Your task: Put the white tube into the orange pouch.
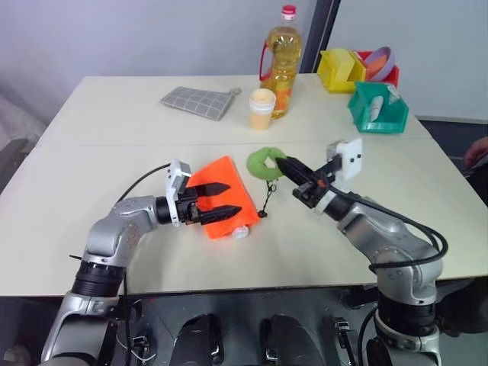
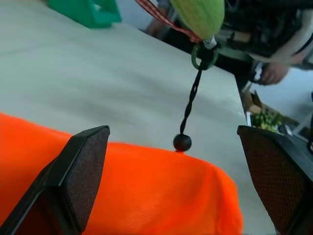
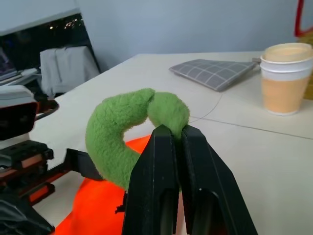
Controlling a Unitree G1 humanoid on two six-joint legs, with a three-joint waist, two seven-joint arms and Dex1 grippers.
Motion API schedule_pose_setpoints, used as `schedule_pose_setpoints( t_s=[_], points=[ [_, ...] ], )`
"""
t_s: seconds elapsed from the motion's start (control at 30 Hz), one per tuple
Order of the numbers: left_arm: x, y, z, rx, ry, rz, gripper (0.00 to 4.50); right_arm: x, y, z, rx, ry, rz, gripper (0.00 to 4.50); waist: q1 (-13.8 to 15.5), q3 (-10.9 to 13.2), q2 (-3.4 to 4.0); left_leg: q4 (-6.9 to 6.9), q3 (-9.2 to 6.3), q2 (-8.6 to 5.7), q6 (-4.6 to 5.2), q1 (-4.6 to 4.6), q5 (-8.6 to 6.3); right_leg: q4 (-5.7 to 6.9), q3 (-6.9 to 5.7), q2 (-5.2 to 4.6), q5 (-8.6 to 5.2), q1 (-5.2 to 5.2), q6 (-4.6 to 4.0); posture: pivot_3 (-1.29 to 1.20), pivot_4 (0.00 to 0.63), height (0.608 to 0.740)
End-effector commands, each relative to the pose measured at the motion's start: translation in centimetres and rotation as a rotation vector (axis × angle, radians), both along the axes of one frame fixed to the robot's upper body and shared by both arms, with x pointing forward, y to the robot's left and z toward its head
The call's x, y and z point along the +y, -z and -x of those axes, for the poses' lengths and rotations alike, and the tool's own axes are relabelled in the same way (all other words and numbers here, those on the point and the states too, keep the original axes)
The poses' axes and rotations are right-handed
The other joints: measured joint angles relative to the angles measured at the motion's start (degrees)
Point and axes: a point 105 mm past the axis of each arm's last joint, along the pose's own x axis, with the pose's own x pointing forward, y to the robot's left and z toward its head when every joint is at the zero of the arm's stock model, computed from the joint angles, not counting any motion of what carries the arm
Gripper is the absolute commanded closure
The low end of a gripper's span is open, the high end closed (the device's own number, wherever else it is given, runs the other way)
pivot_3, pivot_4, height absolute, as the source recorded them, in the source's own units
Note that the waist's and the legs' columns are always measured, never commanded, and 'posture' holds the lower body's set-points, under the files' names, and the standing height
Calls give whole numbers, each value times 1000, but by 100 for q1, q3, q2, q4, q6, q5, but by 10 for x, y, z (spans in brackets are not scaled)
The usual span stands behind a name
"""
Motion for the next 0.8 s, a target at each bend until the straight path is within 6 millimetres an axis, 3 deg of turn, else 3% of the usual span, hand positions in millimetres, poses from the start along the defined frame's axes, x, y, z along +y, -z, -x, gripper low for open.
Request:
schedule_pose_setpoints(
  t_s=[0.03, 0.27, 0.57, 0.8],
  points=[
    [0, -8, 0, -82, 16, -31, 6, 14, -22, 7, -96, -44, -19, 4450, -5, 0, 0, 0, 0, 0, 0, 0, 0, 0, 0, 0, 0, 0, 0, 0, 150, 740],
    [-3, -5, 8, -196, 8, -108, 6, 30, -28, 2, -104, -54, -31, 4450, -3, 0, 0, 0, 1, 0, -1, -1, 1, 0, 1, -2, 0, -1, 0, 0, 150, 740],
    [-7, -10, 8, -324, -170, -143, 6, 36, -25, -4, -94, -45, -39, 4450, 0, 0, 0, 2, 1, 0, 3, -1, -2, 0, 1, -5, 0, 1, 0, 0, 150, 740],
    [-41, -19, 22, -461, -219, -186, 6, 35, -21, -9, -79, -45, -47, 4450, 15, 0, 0, 3, 2, -2, 3, -2, -2, 0, 1, -4, 0, 3, 0, 0, 150, 740]
  ],
)
